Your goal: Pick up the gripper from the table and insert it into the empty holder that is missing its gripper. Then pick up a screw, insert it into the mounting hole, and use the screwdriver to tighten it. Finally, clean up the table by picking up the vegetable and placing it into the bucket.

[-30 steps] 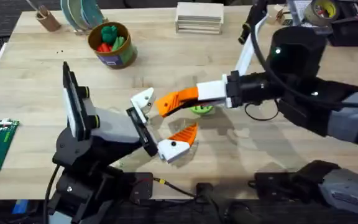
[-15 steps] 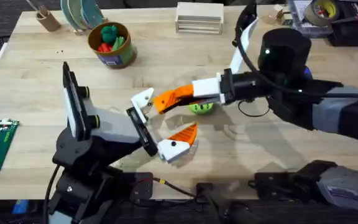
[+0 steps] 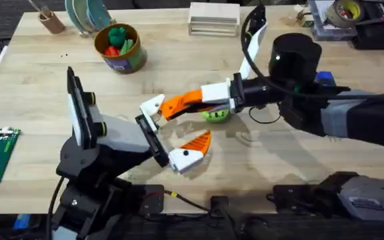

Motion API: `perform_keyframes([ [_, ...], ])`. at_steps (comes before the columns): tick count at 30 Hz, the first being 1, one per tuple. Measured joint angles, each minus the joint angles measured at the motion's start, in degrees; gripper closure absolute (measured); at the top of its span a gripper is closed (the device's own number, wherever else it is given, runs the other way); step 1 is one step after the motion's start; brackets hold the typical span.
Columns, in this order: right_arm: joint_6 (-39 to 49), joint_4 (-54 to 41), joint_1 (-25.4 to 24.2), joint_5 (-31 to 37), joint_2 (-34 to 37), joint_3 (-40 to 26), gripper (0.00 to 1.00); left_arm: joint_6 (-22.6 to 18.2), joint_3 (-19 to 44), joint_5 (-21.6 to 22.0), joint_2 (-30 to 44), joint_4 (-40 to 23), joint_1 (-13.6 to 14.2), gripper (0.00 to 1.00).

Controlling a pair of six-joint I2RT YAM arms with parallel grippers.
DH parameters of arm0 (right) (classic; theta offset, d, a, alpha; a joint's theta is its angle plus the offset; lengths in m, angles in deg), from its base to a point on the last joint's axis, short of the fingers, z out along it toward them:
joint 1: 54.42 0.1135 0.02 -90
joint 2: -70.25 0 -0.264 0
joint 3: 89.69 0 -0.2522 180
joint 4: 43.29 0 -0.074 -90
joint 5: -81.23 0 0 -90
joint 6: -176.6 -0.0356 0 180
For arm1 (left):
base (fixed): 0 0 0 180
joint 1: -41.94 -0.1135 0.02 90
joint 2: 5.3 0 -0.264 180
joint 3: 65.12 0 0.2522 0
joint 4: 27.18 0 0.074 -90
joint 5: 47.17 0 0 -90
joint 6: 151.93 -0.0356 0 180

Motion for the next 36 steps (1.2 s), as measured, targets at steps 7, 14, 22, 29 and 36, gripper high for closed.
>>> perform_keyframes([
  [7,-0.61,1.68,0.60,0.53,0.14,0.00,0.987,0.17,0.00,0.49,-0.01,0.04,-0.06,0.007],
  [14,-2.00,2.21,1.37,3.00,0.25,0.00,0.988,0.17,0.00,1.40,-0.01,0.04,-0.06,0.007],
  [22,-3.00,3.25,4.37,8.71,0.23,0.00,0.989,0.32,0.00,3.72,0.00,0.07,-0.56,0.008],
  [29,-3.69,4.55,7.22,13.22,1.04,0.00,0.990,0.96,0.00,5.33,0.00,0.09,-0.85,0.008],
  [36,-3.68,5.80,9.34,15.96,2.30,-0.21,0.991,2.12,0.00,4.28,0.00,0.09,-0.69,0.008],
])
